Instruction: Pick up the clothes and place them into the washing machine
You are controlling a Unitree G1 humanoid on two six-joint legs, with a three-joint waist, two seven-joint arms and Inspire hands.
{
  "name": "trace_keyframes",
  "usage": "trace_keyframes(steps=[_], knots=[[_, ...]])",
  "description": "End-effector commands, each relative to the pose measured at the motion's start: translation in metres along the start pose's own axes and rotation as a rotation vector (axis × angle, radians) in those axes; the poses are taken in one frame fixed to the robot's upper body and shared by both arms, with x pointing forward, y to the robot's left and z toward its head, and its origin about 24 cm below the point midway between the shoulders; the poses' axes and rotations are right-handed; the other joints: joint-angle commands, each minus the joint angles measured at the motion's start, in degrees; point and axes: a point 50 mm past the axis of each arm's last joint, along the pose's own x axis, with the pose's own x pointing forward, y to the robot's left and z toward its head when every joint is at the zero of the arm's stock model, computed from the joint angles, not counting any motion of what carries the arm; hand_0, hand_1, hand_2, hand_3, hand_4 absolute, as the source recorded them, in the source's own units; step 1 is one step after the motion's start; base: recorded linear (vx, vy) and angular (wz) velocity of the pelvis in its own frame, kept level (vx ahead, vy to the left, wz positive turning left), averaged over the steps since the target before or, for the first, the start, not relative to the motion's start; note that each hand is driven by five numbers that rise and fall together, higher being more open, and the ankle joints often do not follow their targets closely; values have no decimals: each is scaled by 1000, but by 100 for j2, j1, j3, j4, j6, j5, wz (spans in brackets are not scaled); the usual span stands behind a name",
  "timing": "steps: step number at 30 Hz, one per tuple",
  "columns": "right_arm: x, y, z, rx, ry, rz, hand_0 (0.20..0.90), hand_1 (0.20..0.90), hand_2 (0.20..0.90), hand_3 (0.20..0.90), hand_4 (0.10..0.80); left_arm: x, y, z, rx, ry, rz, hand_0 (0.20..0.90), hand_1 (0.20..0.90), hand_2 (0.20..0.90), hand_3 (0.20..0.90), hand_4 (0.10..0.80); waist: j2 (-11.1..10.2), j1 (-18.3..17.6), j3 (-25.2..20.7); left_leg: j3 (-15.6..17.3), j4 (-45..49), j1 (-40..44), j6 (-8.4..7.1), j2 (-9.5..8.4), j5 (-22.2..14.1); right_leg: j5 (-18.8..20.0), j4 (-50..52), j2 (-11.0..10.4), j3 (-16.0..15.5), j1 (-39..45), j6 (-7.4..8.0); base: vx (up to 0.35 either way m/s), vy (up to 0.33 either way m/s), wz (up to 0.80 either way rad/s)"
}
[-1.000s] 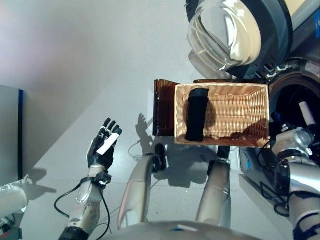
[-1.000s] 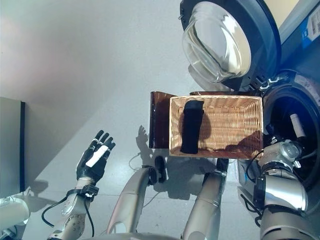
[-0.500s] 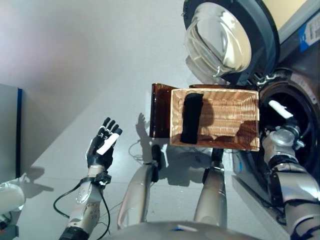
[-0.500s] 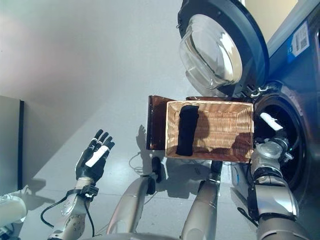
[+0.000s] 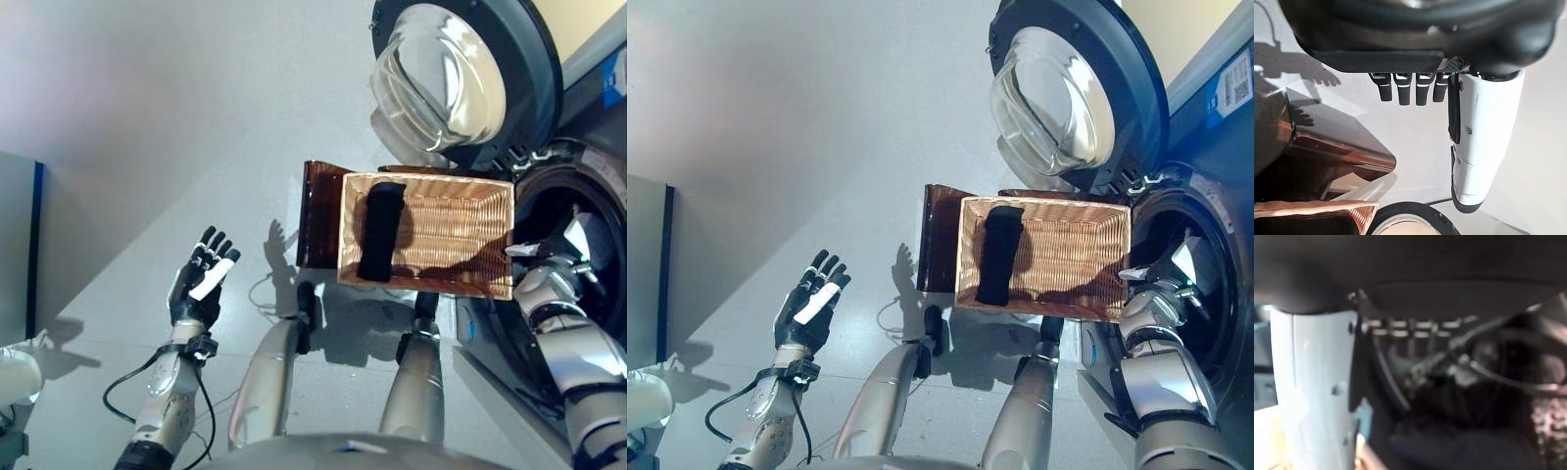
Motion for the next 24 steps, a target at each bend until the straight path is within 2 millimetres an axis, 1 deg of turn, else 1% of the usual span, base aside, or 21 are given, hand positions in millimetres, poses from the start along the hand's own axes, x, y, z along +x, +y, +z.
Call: trace_keyframes(steps=[1,2,3,4,5,6,9,15,16,17,20,21,22,23,24], knots=[[15,-31,-11,-179,-10,-153,900,900,900,900,800,-2,1,36,35,-188,-13,900,900,900,900,800,205,-68,-80,-252,-365,-226,-421,192,480,53,446,27,-54,-43,-256,-8,12,-4],[15,-31,-12,-247,-22,-144,900,900,900,900,800,-1,1,37,41,-190,-20,900,900,900,900,800,239,-64,-81,-242,-342,-248,-423,190,469,54,467,22,-34,-84,-253,-8,15,-4],[15,-31,-12,-248,-23,-144,900,900,900,900,800,-1,1,37,41,-190,-20,900,900,900,900,800,239,-65,-82,-242,-340,-251,-423,190,468,54,469,22,-34,-87,-253,-16,15,-6],[16,-31,-14,-305,-27,-141,900,900,900,900,800,0,0,39,44,-197,-28,900,900,900,900,800,261,-66,-76,-230,-321,-278,-426,189,464,46,486,11,-18,-116,-251,-16,15,-5],[17,-34,-15,-326,-24,-145,900,900,900,900,800,0,-1,40,44,-201,-32,900,900,900,900,800,279,-61,-74,-227,-291,-303,-429,189,456,38,520,1,-6,-145,-250,-40,21,-4],[18,-37,-22,-440,-24,-129,900,900,900,900,800,-1,-2,40,44,-198,-43,900,900,900,900,800,330,-29,-65,-226,-189,-376,-425,177,438,0,637,-11,19,-215,-256,-41,17,1],[22,-46,-28,-535,-13,-136,900,900,900,900,800,-2,-3,40,45,-194,-56,900,900,900,900,800,410,20,-57,-219,-53,-480,-414,179,390,-71,833,-23,70,-347,-274,-25,0,1],[25,-51,-29,-586,-29,-139,900,900,900,900,800,-3,-5,40,54,-188,-70,900,900,900,900,800,499,21,-19,-189,222,-599,-405,205,300,-197,1171,-23,153,-538,-297,-9,1,-2],[26,-54,-25,-518,-21,-164,900,900,900,900,800,-2,-5,40,51,-192,-70,900,900,900,900,800,486,-3,-6,-176,317,-637,-400,222,268,-244,1275,-6,168,-575,-317,-8,-3,-7],[26,-54,-25,-518,-21,-164,900,900,900,900,800,-2,-5,40,51,-192,-70,900,900,900,900,800,484,-1,-6,-175,320,-639,-400,223,266,-245,1277,-5,169,-577,-317,-14,-6,-7],[26,-51,-12,-268,-4,-196,900,900,900,900,800,-1,-3,39,47,-196,-48,900,900,900,900,800,451,-43,4,-166,350,-632,-414,250,248,-259,1338,8,158,-595,-323,1,-5,-3],[23,-44,-2,-109,-7,-200,900,900,900,900,800,0,-1,39,48,-200,-27,900,900,900,900,800,415,-89,3,-155,282,-590,-421,263,254,-236,1280,26,154,-578,-320,0,0,0],[16,-34,12,32,-37,-186,900,900,900,900,800,0,2,39,46,-203,-4,900,900,900,900,800,375,-139,9,-142,208,-558,-431,277,280,-203,1212,48,143,-550,-318,0,0,0],[11,-26,19,96,-58,-167,900,900,900,900,800,0,3,39,50,-207,10,900,900,900,900,800,345,-168,14,-138,155,-525,-437,288,300,-177,1161,66,144,-523,-317,0,0,0],[11,-26,18,96,-58,-167,900,900,900,900,800,0,3,39,50,-206,10,900,900,900,900,800,341,-166,15,-137,150,-519,-437,287,303,-176,1158,65,145,-518,-317,0,0,0]])
